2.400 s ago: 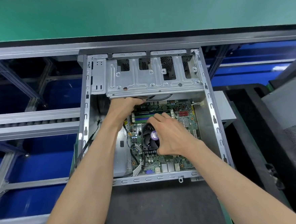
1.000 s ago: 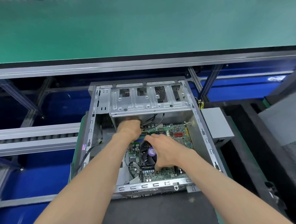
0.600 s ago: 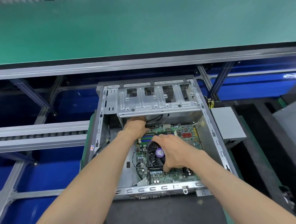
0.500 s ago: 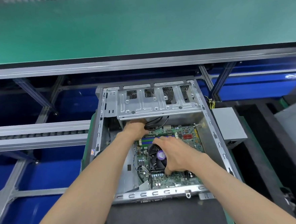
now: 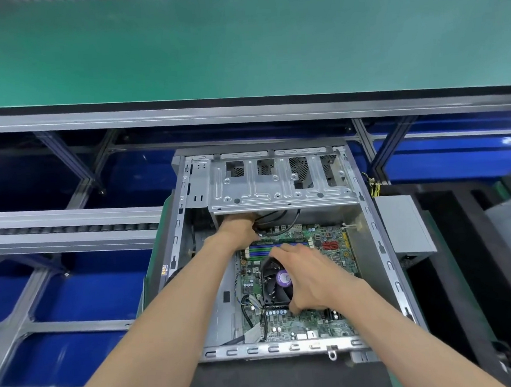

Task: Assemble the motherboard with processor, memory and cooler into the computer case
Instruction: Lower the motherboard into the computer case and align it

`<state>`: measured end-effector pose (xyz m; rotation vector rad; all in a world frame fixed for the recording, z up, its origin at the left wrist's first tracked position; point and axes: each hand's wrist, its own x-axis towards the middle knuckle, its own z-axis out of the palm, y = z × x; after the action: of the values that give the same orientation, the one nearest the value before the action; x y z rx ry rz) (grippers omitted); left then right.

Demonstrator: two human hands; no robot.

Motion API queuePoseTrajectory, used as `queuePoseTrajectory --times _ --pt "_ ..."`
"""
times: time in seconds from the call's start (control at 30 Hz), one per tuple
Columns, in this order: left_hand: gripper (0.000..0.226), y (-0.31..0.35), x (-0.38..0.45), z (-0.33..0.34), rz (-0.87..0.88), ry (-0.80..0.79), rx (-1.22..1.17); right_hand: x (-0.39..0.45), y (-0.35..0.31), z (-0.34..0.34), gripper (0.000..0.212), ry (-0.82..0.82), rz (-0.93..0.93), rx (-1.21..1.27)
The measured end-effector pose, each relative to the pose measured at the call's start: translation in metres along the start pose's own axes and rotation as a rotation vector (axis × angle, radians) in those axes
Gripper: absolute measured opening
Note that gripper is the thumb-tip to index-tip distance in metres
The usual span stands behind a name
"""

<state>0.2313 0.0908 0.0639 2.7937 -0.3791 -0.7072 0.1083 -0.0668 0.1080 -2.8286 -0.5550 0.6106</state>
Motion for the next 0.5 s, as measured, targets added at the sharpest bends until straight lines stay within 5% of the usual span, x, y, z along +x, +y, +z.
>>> queuePoseTrajectory --times 0.27,0.5 --pt "0.049 0.010 -0.016 -0.003 -0.008 0.097 0.026 -0.001 -0.006 -0.001 0.099 -0.039 0.048 0.011" --pt "0.014 0.007 -0.054 -0.015 -0.044 0.194 -0.111 -0.008 -0.005 -0.006 0.104 -0.016 0.048 -0.011"
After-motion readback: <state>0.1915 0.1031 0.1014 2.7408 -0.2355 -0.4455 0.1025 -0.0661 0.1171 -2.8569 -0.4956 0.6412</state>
